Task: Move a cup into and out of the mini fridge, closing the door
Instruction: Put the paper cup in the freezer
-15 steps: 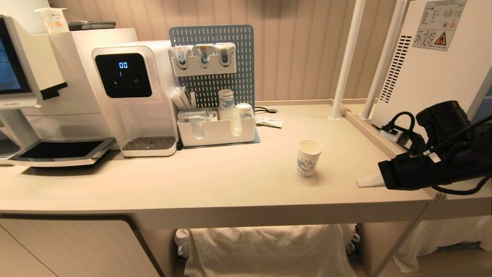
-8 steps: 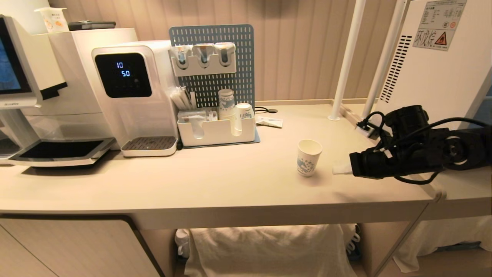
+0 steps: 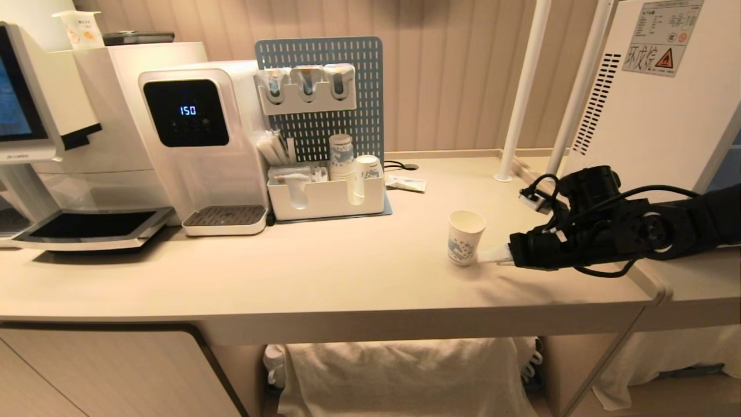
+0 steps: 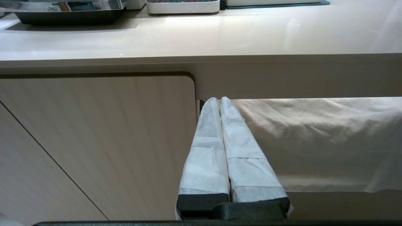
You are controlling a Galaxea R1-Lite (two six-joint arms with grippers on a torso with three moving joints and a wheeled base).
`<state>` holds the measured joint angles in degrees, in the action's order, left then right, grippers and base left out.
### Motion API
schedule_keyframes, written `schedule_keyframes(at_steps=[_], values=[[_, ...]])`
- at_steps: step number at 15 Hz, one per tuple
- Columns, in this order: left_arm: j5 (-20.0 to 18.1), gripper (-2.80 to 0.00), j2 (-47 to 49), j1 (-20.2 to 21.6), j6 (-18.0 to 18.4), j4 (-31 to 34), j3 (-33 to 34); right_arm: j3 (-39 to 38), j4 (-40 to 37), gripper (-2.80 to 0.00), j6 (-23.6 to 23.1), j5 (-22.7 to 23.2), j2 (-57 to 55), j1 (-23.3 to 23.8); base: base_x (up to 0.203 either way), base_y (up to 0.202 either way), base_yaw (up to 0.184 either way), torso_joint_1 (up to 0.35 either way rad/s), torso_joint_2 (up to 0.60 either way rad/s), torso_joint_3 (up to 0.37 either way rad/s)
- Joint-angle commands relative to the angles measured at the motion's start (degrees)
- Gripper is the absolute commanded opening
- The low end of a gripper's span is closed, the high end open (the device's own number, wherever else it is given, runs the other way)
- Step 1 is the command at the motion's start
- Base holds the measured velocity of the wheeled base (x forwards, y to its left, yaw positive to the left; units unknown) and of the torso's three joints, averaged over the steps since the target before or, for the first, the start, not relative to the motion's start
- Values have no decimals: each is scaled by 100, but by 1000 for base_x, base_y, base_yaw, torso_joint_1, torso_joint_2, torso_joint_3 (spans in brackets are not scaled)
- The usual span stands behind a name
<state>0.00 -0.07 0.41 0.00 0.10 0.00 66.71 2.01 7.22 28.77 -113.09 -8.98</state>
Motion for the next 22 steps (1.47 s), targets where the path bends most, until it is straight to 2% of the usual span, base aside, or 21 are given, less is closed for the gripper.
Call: schedule_keyframes(at_steps=[1, 3, 5, 6, 10, 17, 19, 22], values=[[0, -280, 7, 2, 0, -1, 0, -99, 1, 0, -56, -6, 121, -2, 0, 0, 0, 0, 0, 0], [0, -280, 2, 2, 0, -1, 0, -176, 14, 0, -308, -3, 227, -7, 0, 0, 0, 0, 0, 0], [0, -280, 7, 2, 0, -1, 0, -284, 67, 0, -1013, -91, 214, -44, 0, 0, 0, 0, 0, 0], [0, -280, 7, 2, 0, -1, 0, -318, 182, 0, -1277, -325, 196, -68, 0, 0, 0, 0, 0, 0], [0, -280, 7, 2, 0, -1, 0, -446, 811, 0, -1313, -808, 128, -279, 0, 0, 0, 0, 0, 0], [0, -280, 7, 2, 0, -1, 0, -385, 1194, 0, -1162, -874, -210, -483, 0, 0, 0, 0, 0, 0], [0, -280, 7, 2, 0, -1, 0, -300, 1563, 0, -1122, -894, -414, -490, 0, 0, 0, 0, 0, 0], [0, -280, 7, 2, 0, -1, 0, -123, 2111, 0, -1110, -1261, -776, -529, 0, 0, 0, 0, 0, 0]])
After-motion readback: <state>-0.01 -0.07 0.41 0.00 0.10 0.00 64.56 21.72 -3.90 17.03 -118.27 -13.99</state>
